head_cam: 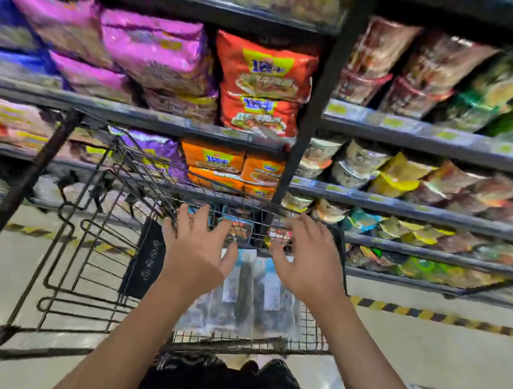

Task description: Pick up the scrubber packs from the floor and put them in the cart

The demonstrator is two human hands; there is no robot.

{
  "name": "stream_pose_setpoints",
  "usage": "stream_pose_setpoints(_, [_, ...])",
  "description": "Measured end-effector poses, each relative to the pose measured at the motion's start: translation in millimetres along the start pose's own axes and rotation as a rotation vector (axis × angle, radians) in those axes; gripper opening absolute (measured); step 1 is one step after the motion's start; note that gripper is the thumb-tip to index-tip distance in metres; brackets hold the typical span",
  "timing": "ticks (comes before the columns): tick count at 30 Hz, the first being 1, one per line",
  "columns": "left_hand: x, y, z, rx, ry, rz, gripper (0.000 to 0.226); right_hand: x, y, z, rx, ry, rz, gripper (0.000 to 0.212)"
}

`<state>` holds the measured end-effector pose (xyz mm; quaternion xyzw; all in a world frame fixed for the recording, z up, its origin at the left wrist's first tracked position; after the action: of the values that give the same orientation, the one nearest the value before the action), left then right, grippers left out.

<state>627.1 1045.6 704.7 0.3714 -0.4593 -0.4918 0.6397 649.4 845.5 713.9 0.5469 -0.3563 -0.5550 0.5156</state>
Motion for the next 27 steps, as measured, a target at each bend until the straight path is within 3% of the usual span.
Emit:
stream_pose_setpoints(7, [3,7,-11,0.033,-0.273,-0.060,0.055,12,-10,55,0.067,-0.296,0.043,0.076])
stream_pose_setpoints(13, [78,-12,8,-0.097,-0.657,-0.157,0.060,34,-17,158,0.104,-0.663,0.041,0.077])
stream_pose_setpoints(21, [205,-53,156,-0.152,-1.168,-0.315,0.069,43,-9,369,0.334,-1.149,0.060,0.074])
stream_pose_setpoints(27, [262,-111,322,-0.234,-1.513,-0.384,0.075,21,-45,538,0.366,-1.530,-0.030,0.077])
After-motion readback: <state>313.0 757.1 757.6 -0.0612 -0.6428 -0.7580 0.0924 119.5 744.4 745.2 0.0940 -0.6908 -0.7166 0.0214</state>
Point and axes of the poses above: each hand's wrist, its own z-axis away from the middle knuckle, its own y-axis out of the back of the hand, x = y × z, the point moved 3 cm from there along -z, towards the middle knuckle, and after that the axes turned 5 degrees about -x, right-handed, at the moved point
